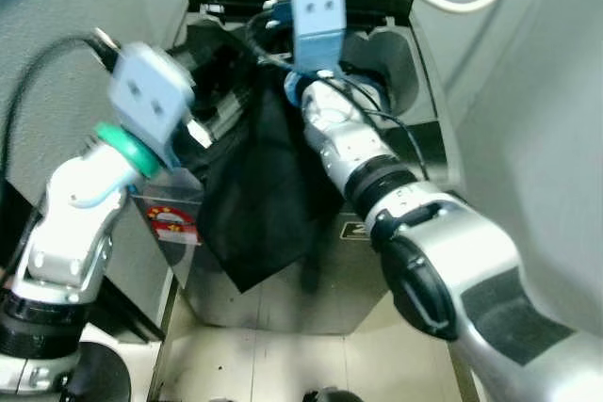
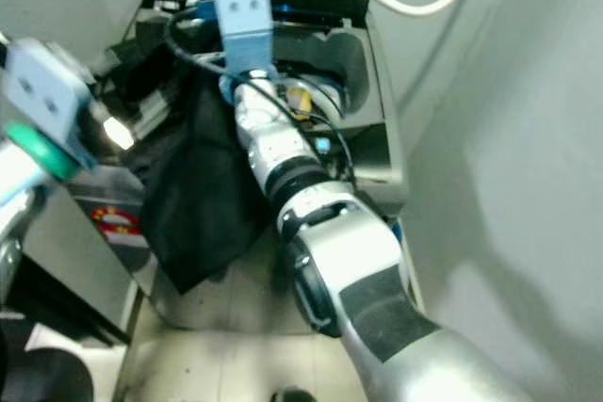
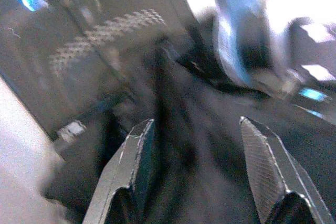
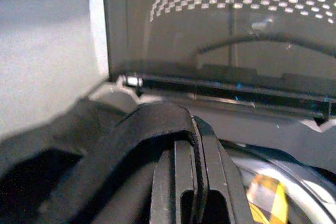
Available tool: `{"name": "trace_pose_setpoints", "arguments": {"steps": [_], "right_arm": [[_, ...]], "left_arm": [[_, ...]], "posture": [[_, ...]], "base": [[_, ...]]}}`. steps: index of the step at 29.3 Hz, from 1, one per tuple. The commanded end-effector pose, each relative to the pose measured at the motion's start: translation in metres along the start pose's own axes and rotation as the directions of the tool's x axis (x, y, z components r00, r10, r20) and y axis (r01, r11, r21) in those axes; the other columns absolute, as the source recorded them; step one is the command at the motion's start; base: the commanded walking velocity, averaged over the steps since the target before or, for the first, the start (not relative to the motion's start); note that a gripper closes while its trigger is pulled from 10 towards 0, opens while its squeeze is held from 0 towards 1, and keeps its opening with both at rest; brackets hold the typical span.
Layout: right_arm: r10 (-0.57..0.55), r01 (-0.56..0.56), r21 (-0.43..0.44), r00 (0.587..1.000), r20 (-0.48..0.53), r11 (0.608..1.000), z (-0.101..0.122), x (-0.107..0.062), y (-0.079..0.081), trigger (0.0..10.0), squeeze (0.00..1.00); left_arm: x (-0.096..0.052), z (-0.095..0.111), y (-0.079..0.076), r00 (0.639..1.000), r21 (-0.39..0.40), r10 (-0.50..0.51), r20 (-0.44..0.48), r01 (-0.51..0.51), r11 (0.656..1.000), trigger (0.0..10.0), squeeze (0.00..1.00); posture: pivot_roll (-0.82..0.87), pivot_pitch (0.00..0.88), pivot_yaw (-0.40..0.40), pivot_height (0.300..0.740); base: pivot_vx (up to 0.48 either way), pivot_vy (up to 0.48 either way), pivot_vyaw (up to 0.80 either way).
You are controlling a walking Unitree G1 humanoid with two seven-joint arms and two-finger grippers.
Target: Clothes washing
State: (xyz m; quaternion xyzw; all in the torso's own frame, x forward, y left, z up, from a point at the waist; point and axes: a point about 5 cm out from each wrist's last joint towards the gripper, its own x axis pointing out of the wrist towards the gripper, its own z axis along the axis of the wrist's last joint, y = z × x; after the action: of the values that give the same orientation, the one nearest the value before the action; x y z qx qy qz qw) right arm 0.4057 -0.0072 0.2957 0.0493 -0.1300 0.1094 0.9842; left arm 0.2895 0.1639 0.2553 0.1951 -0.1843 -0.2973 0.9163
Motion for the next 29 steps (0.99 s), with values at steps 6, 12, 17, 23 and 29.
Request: {"name": "trace_pose_setpoints", "arguments": {"steps": [6,12,17,23,29], "right_arm": [[-0.011,0.008,0.056,0.999,0.046,0.998,0.016,0.004,0.001,10.0,0.0],[0.007,-0.008,0.039,0.999,0.032,0.999,0.006,0.001,0.001,10.0,0.0],[0.015,-0.016,0.042,0.999,0.029,0.999,0.005,0.0,0.003,10.0,0.0],[0.016,-0.017,0.04,0.999,0.039,0.999,0.008,0.002,0.002,10.0,0.0],[0.012,-0.013,0.041,0.999,0.04,0.999,0.008,0.002,0.0,10.0,0.0]], "left_arm": [[-0.012,-0.012,-0.022,0.993,-0.201,-0.091,-0.07,0.076,0.977,10.0,0.0],[-0.031,-0.026,-0.029,0.983,-0.262,-0.077,-0.165,0.031,0.965,10.0,0.0],[-0.037,-0.043,-0.024,0.963,-0.281,-0.023,-0.267,-0.055,0.958,10.0,0.0],[-0.029,-0.057,-0.013,0.935,-0.206,0.012,-0.354,-0.09,0.974,10.0,0.0],[-0.028,-0.063,-0.007,0.918,-0.211,0.045,-0.394,-0.137,0.968,10.0,0.0]], "posture": [[0.09,0.0,-0.011,0.74],[0.09,0.0,-0.014,0.74],[0.09,0.0,-0.012,0.74],[0.08,0.0,-0.009,0.74],[0.08,0.0,-0.008,0.74]], "base": [[0.0,0.0,0.0],[0.0,0.0,0.0],[0.0,0.0,0.0],[0.0,0.0,0.0],[0.0,0.0,0.0]]}}
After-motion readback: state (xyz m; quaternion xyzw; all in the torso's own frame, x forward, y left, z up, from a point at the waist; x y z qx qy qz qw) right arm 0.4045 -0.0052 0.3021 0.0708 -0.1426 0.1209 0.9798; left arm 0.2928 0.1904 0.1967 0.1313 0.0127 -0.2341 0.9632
